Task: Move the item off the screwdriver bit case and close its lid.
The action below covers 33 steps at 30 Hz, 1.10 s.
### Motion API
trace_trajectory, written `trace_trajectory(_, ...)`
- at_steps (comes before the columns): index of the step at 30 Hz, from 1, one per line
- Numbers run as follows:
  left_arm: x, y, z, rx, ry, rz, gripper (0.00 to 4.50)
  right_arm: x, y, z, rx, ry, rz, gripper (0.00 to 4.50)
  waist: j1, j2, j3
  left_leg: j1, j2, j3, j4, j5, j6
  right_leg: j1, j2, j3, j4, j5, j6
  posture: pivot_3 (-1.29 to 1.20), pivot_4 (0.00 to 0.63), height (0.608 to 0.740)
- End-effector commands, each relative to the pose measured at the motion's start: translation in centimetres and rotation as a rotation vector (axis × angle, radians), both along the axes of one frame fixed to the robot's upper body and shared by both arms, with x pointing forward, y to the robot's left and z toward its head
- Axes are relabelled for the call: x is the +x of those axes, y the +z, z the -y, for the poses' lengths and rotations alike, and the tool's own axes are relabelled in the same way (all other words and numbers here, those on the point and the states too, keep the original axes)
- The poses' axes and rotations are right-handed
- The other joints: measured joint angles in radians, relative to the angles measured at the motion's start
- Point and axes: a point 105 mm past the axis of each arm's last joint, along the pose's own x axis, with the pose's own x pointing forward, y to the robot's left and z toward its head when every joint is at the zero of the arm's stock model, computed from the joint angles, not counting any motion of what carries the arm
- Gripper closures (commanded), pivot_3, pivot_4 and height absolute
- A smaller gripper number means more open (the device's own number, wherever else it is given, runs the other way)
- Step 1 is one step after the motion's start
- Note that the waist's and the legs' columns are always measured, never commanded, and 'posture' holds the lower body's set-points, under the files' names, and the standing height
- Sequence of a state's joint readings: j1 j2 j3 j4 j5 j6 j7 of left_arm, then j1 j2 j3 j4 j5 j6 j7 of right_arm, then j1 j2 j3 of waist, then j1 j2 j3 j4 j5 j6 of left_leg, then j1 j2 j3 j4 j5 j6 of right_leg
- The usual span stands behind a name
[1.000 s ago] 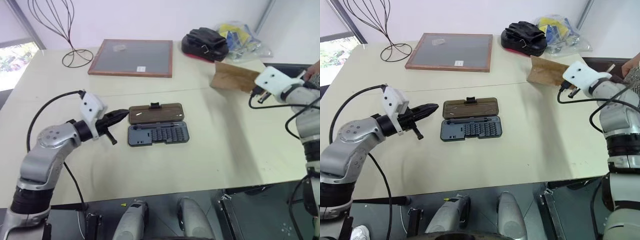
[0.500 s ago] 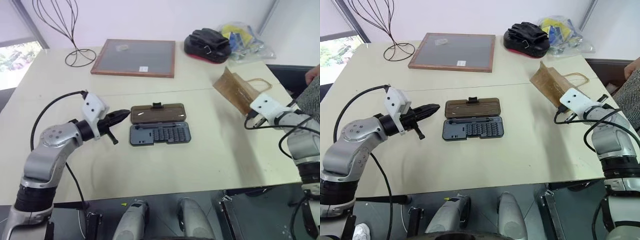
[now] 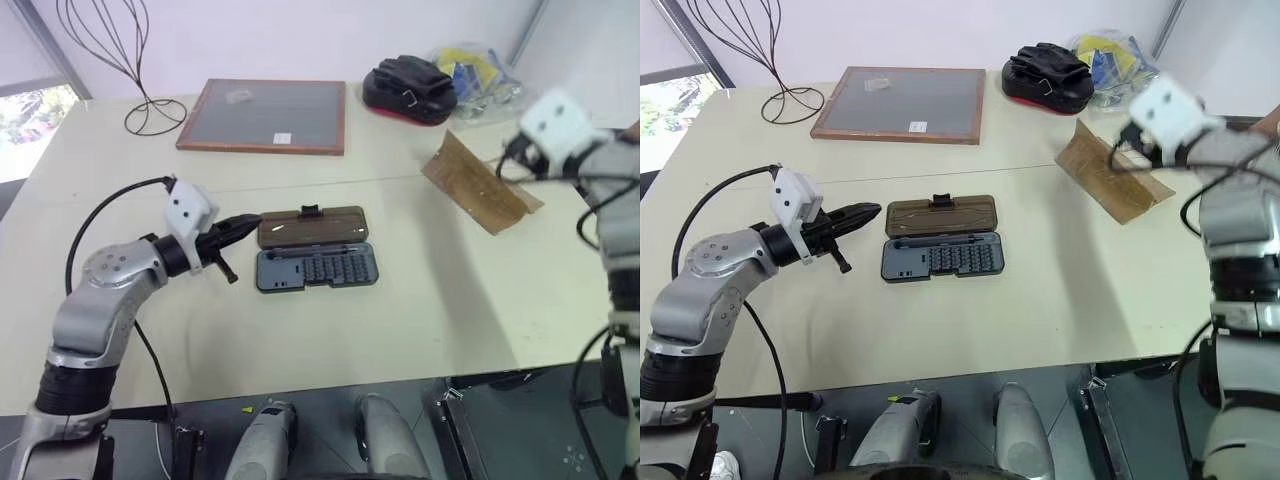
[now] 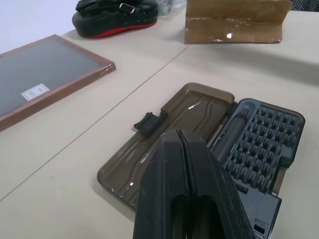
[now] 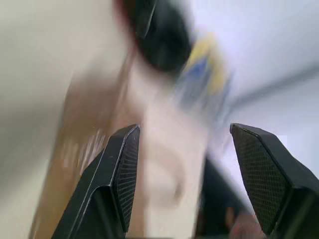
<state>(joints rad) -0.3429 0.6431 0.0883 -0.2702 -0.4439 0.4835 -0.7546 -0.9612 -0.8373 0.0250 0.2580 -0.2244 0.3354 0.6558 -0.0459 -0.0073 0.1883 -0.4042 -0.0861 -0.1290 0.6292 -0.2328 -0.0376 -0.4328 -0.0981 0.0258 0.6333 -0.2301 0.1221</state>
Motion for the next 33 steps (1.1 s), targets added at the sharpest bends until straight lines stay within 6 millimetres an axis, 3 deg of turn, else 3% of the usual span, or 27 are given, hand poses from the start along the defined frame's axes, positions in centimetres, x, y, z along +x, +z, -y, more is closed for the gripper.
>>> trace_trajectory(1, 0.0, 0.8, 0.5, -0.012, -0.029, 0.026, 4.5, 1.0, 0.0, -6.5, 0.001, 0.255, -0.048, 1.54, 0.0, -0.001, -0.001, 0.0, 0.0, 0.0, 0.0, 0.0, 0.0, 0.0, 0.0, 0.0, 0.0, 0.0, 0.0, 0.0, 0.15, 0.734)
trace_trajectory(5, -0.2, -0.7, 0.4, -0.01, -0.037, -0.034, 4.5, 2.0, -3.5, -12.2, 0.079, 0.478, -0.219, 1.54, 0.005, -0.003, -0.002, 0.001, 0.003, -0.001, 0.001, 0.0, 0.0, 0.002, 0.0, -0.001, -0.001, 0.0, 0.0, 0.0, 0.15, 0.734)
trace_trajectory(10, -0.5, -2.4, -0.2, 0.008, -0.026, -0.084, 4.5, 2.6, -8.6, -15.4, 0.035, 0.586, -0.383, 1.54, 0.013, -0.003, -0.001, -0.003, 0.001, -0.003, 0.002, 0.001, -0.002, -0.001, 0.0, -0.001, -0.001, 0.001, 0.0, 0.0, 0.15, 0.734)
trace_trajectory(13, -0.8, -3.0, -0.3, 0.019, -0.024, -0.095, 4.5, 2.9, -10.3, -16.5, 0.043, 0.62, -0.432, 1.54, 0.004, -0.003, -0.001, -0.002, 0.001, -0.003, 0.001, 0.001, -0.003, -0.001, 0.0, -0.001, 0.0, 0.001, 0.0, 0.0, 0.15, 0.734)
trace_trajectory(22, -1.7, -3.7, 1.1, -0.017, -0.049, -0.123, 4.5, 3.5, -11.7, -17.6, 0.046, 0.636, -0.456, 1.54, 0.001, -0.003, -0.001, -0.002, 0.003, -0.005, 0.0, 0.002, -0.003, -0.003, 0.0, 0.0, 0.0, 0.001, -0.001, 0.0, 0.15, 0.734)
trace_trajectory(33, -1.2, -7.0, 2.3, -0.009, -0.061, -0.195, 4.5, 3.4, -13.3, -17.9, 0.042, 0.641, -0.522, 1.54, 0.001, -0.002, -0.001, -0.002, 0.002, -0.004, 0.0, 0.001, -0.003, -0.002, 0.0, 0.0, 0.0, 0.001, -0.001, 0.0, 0.15, 0.734)
